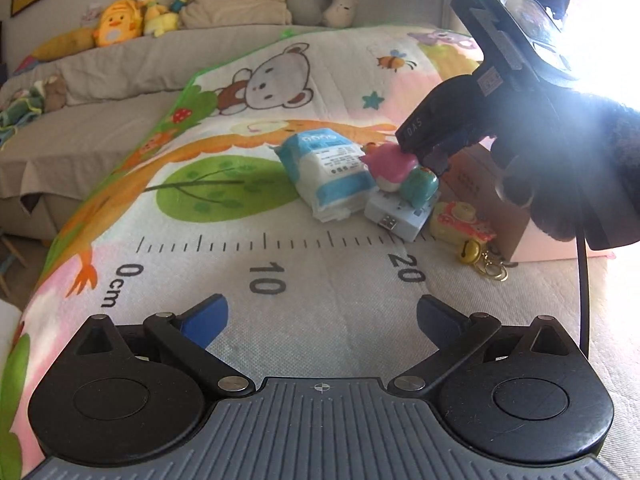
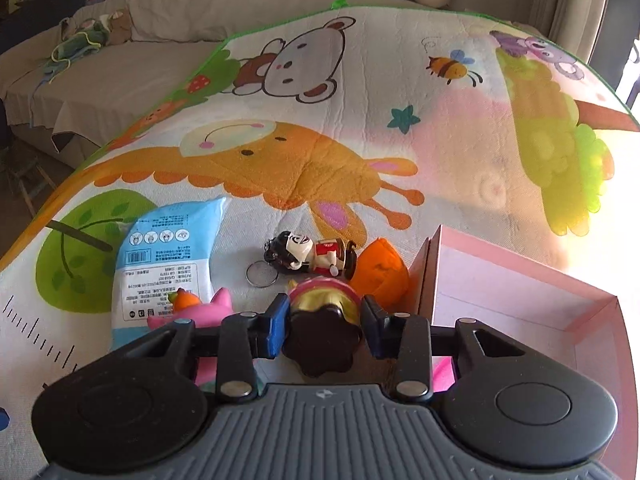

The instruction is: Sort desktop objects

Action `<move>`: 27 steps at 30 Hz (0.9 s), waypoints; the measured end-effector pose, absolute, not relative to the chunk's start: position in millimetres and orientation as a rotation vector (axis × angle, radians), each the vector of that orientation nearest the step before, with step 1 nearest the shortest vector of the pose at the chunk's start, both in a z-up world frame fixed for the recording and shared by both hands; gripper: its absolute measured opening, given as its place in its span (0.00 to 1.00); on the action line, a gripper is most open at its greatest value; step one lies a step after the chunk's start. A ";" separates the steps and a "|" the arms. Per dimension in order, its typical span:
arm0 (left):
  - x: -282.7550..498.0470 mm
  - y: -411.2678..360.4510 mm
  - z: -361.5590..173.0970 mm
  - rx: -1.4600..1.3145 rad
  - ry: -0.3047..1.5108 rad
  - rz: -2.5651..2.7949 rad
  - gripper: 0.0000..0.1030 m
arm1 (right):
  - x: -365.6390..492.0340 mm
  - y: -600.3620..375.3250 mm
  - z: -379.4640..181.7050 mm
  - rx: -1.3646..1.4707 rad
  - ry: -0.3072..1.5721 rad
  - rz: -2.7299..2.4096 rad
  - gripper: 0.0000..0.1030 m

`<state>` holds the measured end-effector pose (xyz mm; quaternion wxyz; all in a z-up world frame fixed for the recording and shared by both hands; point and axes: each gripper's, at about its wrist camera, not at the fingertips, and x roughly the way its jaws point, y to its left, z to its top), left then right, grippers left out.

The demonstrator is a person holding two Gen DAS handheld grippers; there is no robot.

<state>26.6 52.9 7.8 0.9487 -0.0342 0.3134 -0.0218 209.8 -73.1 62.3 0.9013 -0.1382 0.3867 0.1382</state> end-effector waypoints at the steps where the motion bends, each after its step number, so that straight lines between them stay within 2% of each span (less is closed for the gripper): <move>1: 26.2 52.5 7.8 -0.068 0.637 -0.045 1.00 | 206.1 -71.9 62.8 -0.299 0.796 0.289 0.37; 15: 21.1 38.7 6.8 0.033 0.661 -0.098 1.00 | 107.1 -83.2 66.9 -0.196 0.928 0.595 0.37; 19: 21.3 32.0 5.6 0.073 0.670 -0.108 1.00 | 79.3 -112.0 76.5 -0.174 0.875 0.580 0.37; 24: 26.8 26.0 6.2 0.083 0.682 -0.109 1.00 | 69.5 -162.0 93.3 -0.115 0.775 0.459 0.46; 27: 31.6 21.8 6.8 0.098 0.680 -0.106 1.00 | 70.0 -194.5 100.0 -0.077 0.716 0.341 0.47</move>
